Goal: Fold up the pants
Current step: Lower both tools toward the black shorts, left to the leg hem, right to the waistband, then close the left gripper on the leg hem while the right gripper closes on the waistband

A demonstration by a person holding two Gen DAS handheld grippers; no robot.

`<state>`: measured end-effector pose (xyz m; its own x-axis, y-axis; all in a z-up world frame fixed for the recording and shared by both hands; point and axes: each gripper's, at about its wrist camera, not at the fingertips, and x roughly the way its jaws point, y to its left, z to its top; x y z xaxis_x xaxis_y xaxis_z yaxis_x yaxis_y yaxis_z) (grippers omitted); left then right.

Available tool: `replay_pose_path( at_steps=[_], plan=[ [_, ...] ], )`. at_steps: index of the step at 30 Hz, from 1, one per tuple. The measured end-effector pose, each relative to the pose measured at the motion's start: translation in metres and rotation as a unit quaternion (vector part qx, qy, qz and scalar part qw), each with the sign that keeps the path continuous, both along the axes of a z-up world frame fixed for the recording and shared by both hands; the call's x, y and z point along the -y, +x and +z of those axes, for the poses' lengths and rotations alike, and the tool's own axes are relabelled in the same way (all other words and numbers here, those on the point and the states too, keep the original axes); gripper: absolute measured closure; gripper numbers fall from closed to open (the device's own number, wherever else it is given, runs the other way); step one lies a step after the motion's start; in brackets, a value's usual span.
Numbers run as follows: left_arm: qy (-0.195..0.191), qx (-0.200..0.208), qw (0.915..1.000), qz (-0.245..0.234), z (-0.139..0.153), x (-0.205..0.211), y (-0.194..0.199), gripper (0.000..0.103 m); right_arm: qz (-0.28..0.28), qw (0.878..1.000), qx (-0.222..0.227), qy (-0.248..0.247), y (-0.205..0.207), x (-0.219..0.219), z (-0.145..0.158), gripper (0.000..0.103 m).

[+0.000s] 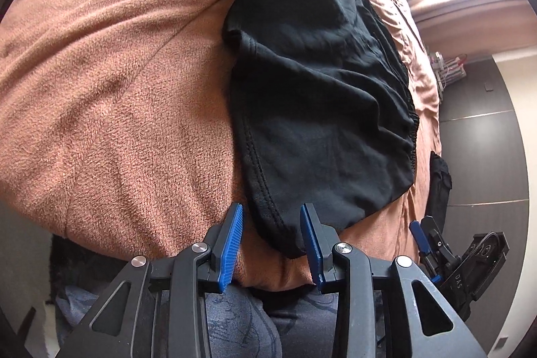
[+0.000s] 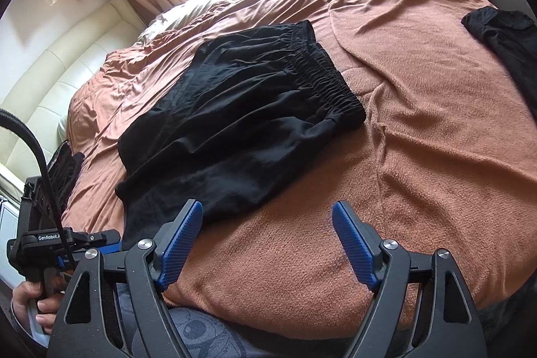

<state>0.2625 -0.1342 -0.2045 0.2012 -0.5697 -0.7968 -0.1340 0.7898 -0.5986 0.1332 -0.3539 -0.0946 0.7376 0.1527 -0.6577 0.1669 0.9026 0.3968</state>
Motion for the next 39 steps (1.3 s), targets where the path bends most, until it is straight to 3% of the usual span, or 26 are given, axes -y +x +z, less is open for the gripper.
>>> replay_pose_path(
  at_steps=[8, 17, 19, 22, 24, 30, 34, 39],
  plan=[
    [-0.026, -0.015, 0.9991, 0.031, -0.012, 0.004, 0.004, 0.066, -0.001, 0.999, -0.013, 0.038, 0.008, 0.008, -0.011, 0.023],
    [-0.03, 0.0, 0.997, 0.072, -0.012, 0.002, -0.015, 0.066, -0.019, 0.997, -0.009, 0.08, 0.021, 0.023, -0.021, 0.023],
    [-0.028, 0.005, 0.9966, 0.077, -0.011, 0.003, -0.015, 0.069, -0.028, 0.995, -0.006, 0.094, 0.026, 0.029, -0.023, 0.023],
    [-0.012, 0.012, 0.9967, 0.079, -0.011, 0.004, -0.014, 0.086, -0.044, 0.993, -0.004, 0.107, 0.032, 0.039, -0.028, 0.025],
    [-0.015, 0.016, 0.9968, 0.077, -0.01, 0.004, -0.015, 0.096, -0.054, 0.992, -0.008, 0.111, 0.038, 0.043, -0.033, 0.033],
    [-0.014, 0.037, 0.9963, 0.076, 0.002, 0.006, -0.015, 0.099, -0.079, 0.987, -0.001, 0.138, 0.052, 0.056, -0.039, 0.046],
    [-0.009, 0.068, 0.995, 0.073, 0.022, 0.004, -0.017, 0.099, -0.092, 0.985, 0.006, 0.146, 0.053, 0.061, -0.038, 0.094],
    [-0.004, 0.117, 0.9906, 0.071, 0.057, 0.005, -0.016, 0.1, -0.097, 0.986, 0.037, 0.13, 0.034, 0.053, -0.025, 0.099]
  ],
)
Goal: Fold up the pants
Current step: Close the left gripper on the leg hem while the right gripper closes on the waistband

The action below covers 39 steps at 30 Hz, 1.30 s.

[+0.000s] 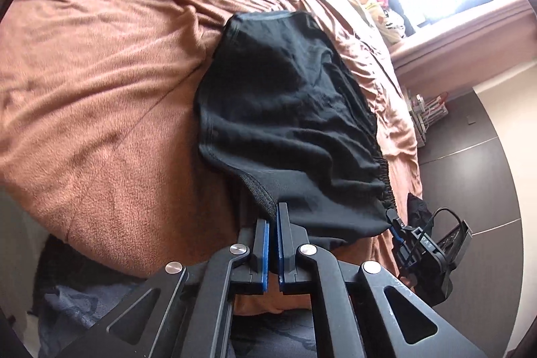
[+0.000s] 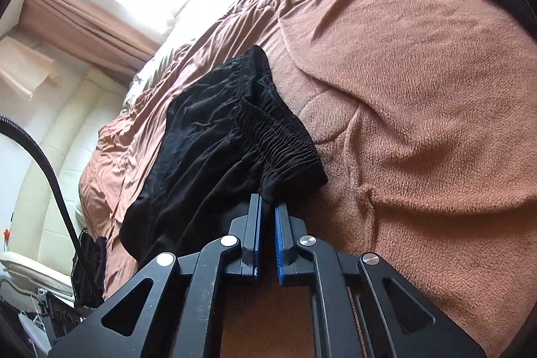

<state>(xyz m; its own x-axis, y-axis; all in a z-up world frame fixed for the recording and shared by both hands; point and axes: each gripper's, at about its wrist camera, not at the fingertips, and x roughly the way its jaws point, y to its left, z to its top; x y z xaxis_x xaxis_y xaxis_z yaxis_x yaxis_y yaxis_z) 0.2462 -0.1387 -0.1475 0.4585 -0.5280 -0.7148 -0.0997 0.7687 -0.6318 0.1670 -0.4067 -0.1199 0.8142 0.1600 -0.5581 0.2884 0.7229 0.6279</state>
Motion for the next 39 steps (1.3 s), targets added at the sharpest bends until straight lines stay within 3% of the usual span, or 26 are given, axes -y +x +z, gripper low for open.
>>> replay_pose_path(
  at_steps=[12, 23, 30, 39],
  plan=[
    [-0.012, 0.081, 0.9966, 0.003, 0.072, -0.001, 0.03, 0.1, -0.013, 0.999, 0.039, 0.0, -0.02, -0.01, 0.031, 0.099],
    [-0.016, 0.118, 0.9929, 0.006, 0.124, 0.003, 0.09, 0.1, -0.017, 0.998, 0.058, -0.005, 0.004, -0.012, 0.054, 0.099],
    [0.001, 0.124, 0.9923, 0.004, 0.137, 0.012, 0.146, 0.1, -0.019, 0.998, 0.054, -0.009, 0.036, -0.011, 0.067, 0.099],
    [0.025, 0.113, 0.9932, -0.003, 0.129, 0.027, 0.221, 0.1, -0.019, 0.999, 0.037, -0.024, 0.092, -0.007, 0.071, 0.099]
  ],
)
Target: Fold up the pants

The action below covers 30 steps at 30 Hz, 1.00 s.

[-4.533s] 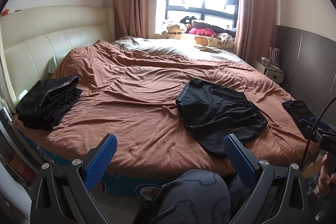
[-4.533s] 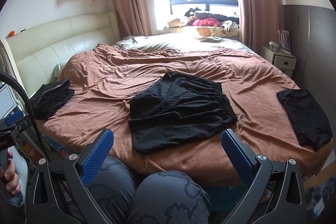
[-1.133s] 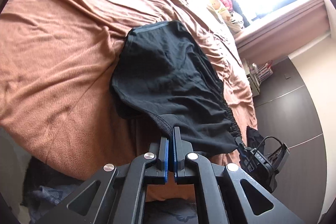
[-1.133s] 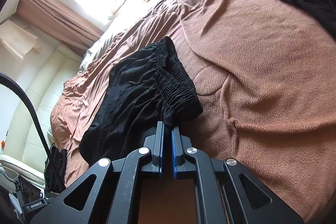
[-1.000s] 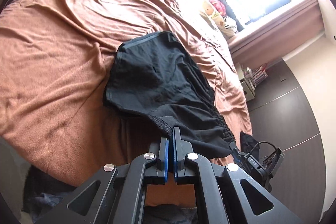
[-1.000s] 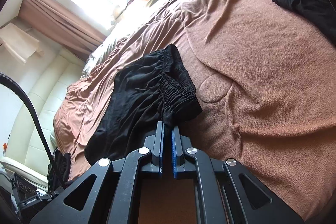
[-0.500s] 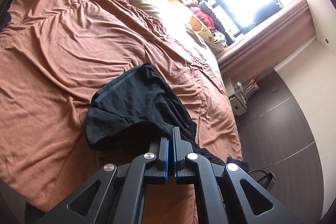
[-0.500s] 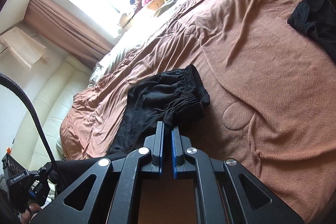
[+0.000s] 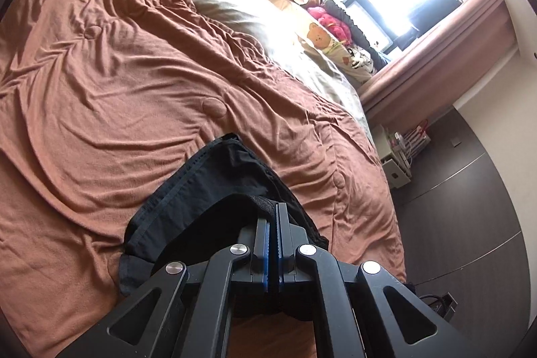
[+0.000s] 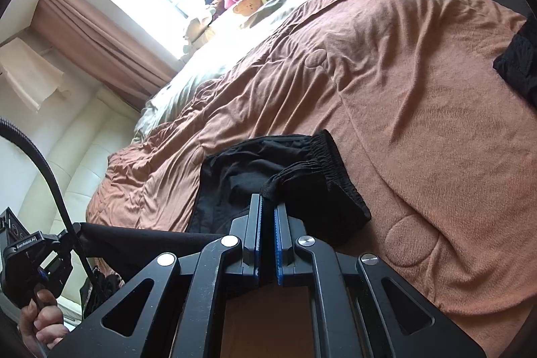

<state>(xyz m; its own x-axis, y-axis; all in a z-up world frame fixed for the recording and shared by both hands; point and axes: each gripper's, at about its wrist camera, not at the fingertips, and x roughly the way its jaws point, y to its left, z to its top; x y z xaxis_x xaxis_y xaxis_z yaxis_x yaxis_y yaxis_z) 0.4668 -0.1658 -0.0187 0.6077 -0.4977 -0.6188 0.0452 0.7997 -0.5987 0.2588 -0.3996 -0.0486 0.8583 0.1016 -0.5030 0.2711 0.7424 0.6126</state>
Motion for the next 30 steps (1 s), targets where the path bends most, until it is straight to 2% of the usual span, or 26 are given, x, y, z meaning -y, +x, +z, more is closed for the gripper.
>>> replay_pose_path(
  at_steps=[11, 13, 14, 16, 18, 19, 21, 23, 24, 25, 30],
  plan=[
    [0.047, -0.041, 0.9981, -0.004, -0.064, 0.018, 0.1, 0.1, 0.009, 0.999, -0.032, -0.018, 0.085, 0.013, -0.021, 0.099],
    [0.068, -0.047, 0.9966, -0.008, -0.076, 0.024, 0.116, 0.1, 0.013, 0.999, -0.04, -0.025, 0.098, 0.015, -0.026, 0.099],
    [0.093, -0.048, 0.9945, -0.006, -0.08, 0.027, 0.123, 0.098, 0.014, 0.999, -0.044, -0.028, 0.104, 0.015, -0.028, 0.098],
    [0.128, -0.048, 0.9907, -0.006, -0.088, 0.031, 0.132, 0.084, 0.022, 0.998, -0.059, -0.032, 0.118, 0.016, -0.034, 0.097],
    [0.139, -0.048, 0.9891, -0.017, -0.092, 0.03, 0.137, 0.041, 0.037, 0.996, -0.071, -0.026, 0.127, 0.019, -0.037, 0.096],
    [0.148, -0.041, 0.9879, -0.023, -0.092, 0.03, 0.136, 0.035, 0.045, 0.996, -0.069, -0.024, 0.129, 0.021, -0.035, 0.095],
    [0.187, -0.02, 0.9818, -0.026, -0.089, 0.031, 0.134, 0.031, 0.058, 0.996, -0.058, -0.024, 0.124, 0.022, -0.03, 0.084],
    [0.212, -0.014, 0.9765, -0.038, -0.089, 0.03, 0.133, 0.028, 0.06, 0.996, -0.05, -0.032, 0.117, 0.026, -0.024, 0.053],
    [0.217, -0.014, 0.9747, -0.05, -0.09, 0.031, 0.133, 0.028, 0.057, 0.997, -0.045, -0.04, 0.112, 0.027, -0.02, 0.047],
    [0.228, -0.017, 0.9713, -0.066, -0.093, 0.033, 0.133, 0.028, 0.056, 0.997, -0.04, -0.046, 0.108, 0.027, -0.017, 0.043],
    [0.288, -0.032, 0.949, -0.123, -0.113, 0.045, 0.129, 0.028, 0.047, 0.993, -0.062, -0.091, 0.097, 0.029, -0.014, 0.043]
  ],
)
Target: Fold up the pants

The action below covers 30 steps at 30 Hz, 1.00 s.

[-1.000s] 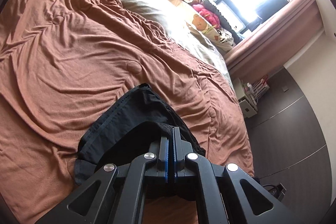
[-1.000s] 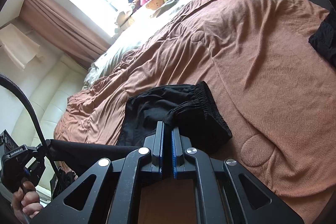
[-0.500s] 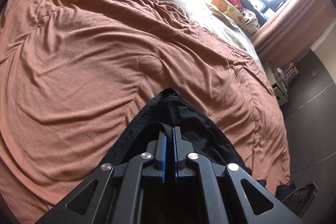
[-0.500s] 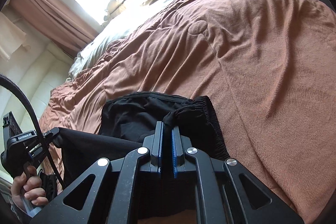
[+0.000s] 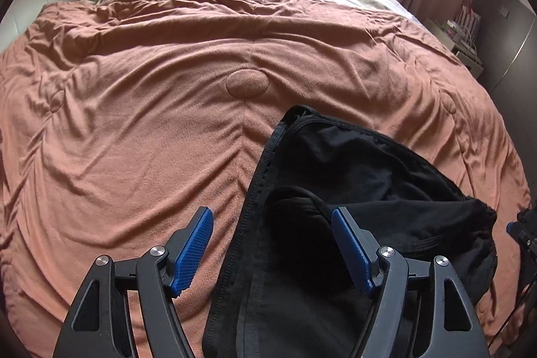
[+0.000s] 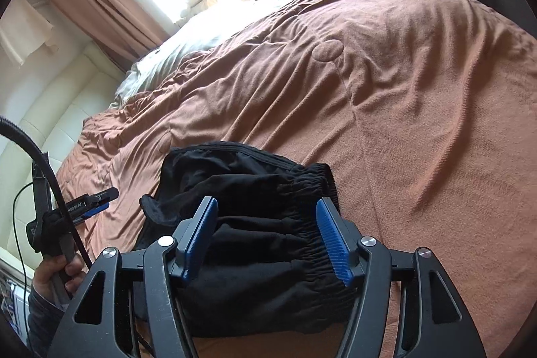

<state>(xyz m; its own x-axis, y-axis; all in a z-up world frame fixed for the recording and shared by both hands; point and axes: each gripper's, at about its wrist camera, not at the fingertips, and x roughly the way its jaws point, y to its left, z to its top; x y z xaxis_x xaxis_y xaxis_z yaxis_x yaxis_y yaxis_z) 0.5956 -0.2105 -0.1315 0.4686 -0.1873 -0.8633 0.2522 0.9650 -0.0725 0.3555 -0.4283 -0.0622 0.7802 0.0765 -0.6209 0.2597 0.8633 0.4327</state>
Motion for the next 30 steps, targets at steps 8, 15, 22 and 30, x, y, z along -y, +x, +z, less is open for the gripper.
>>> replay_pose_path(
  at_steps=[8, 15, 22, 30],
  plan=[
    [0.087, -0.017, 0.993, -0.078, -0.03, 0.015, -0.001, 0.028, 0.014, 0.996, -0.064, -0.063, 0.01, -0.003, -0.011, 0.043],
    [0.118, -0.042, 0.9855, -0.114, -0.055, 0.033, 0.019, 0.028, 0.045, 0.99, -0.096, -0.093, 0.042, -0.008, -0.02, 0.043],
    [0.138, -0.003, 0.975, -0.174, -0.059, 0.059, 0.035, 0.029, 0.063, 0.987, -0.1, -0.11, 0.072, -0.004, -0.028, 0.045],
    [0.127, -0.008, 0.9743, -0.186, -0.067, 0.066, 0.045, 0.099, 0.078, 0.982, -0.09, -0.147, 0.077, -0.015, -0.033, 0.073]
  ],
)
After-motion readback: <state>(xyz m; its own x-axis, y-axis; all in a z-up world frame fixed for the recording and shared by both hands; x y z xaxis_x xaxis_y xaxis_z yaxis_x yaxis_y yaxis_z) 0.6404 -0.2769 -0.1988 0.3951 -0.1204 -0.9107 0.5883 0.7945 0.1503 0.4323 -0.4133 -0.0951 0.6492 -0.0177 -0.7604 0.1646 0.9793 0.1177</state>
